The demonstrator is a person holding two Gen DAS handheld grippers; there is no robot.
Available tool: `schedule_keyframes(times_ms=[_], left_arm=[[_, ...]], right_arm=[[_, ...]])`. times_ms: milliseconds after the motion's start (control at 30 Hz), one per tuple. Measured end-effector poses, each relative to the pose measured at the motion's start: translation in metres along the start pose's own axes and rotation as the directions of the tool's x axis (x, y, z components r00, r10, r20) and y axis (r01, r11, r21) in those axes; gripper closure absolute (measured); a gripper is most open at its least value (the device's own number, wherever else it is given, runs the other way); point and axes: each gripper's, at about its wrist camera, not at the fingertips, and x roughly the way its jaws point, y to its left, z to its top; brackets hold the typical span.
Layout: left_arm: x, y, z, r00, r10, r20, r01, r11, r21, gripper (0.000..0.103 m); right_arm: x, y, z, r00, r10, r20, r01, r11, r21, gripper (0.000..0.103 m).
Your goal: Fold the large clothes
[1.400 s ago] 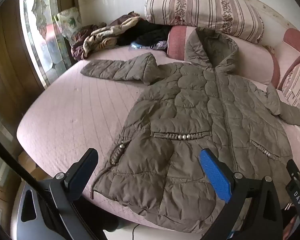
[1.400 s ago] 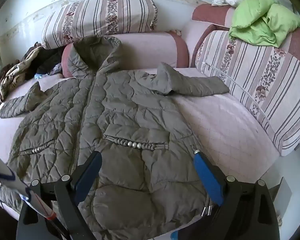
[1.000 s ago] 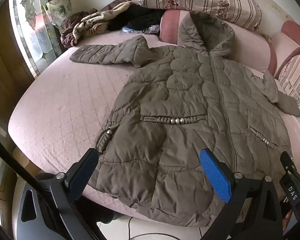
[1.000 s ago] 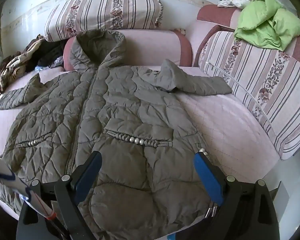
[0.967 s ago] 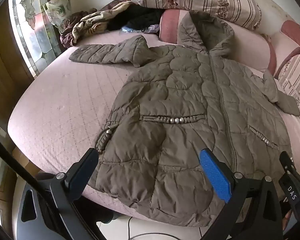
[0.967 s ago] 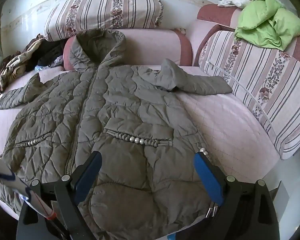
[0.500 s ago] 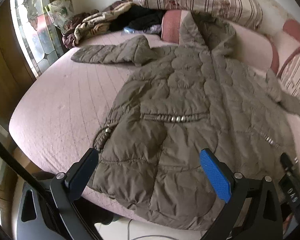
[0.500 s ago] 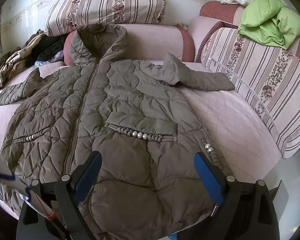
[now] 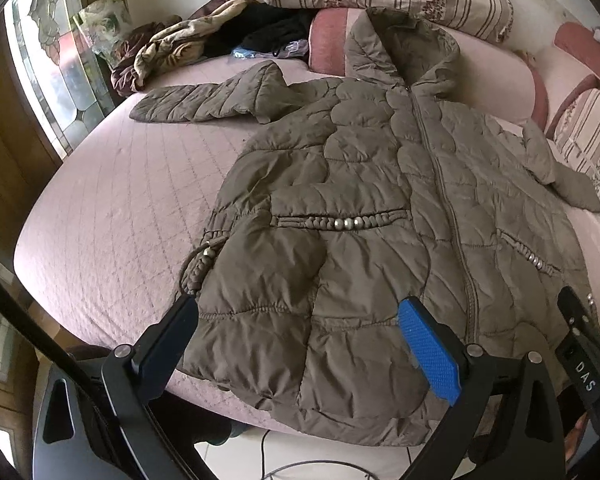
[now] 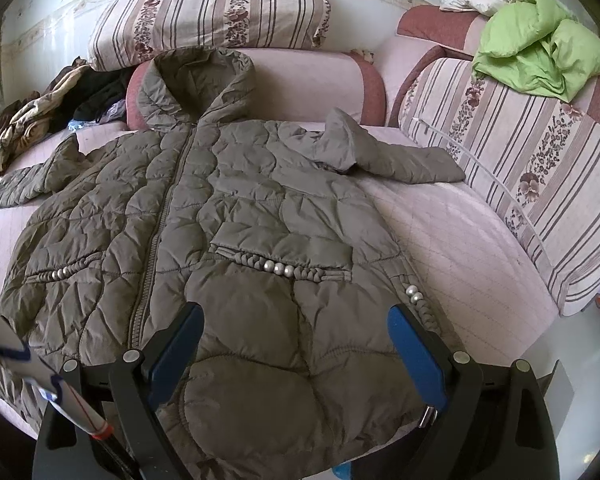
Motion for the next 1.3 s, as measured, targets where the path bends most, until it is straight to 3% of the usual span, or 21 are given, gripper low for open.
schedule_keyframes(times_ms=[300,600,867,1100,1300], left_arm=[[-0.007,0.015,0.0,0.998,-0.044,0.033,0.046,0.998,-0.044,0.003],[-0.031,0.027,-0.005,0.986,0.005,0.165,-0.005,1.0,-0.001,0.003],[-0.052,0.04,-0.009,0.98,0.073,0.185,-0.063,0.996,-0.055,0.003],[-0.072,0.035,-0.018,0.971,0.082,0.224,-0.076,0.996,-0.037,0.003],[-0.074,0.031,-0.022,0.973,0.076,0.216,-0.072,0.997,-0.027,0.003]], right_arm=[[-0.016,0.018,0.0,0.998,-0.034,0.045,0.036,0.998,-0.057,0.008],[-0.029,0.035,-0.004,0.999,0.005,0.049,-0.002,0.998,-0.069,0.008],[-0.052,0.048,-0.011,0.996,0.038,0.085,-0.027,0.992,-0.127,0.008],[-0.073,0.044,-0.017,0.99,0.061,0.13,-0.043,0.989,-0.14,0.008],[-0.081,0.042,-0.023,0.984,0.087,0.156,-0.065,0.988,-0.143,0.008]])
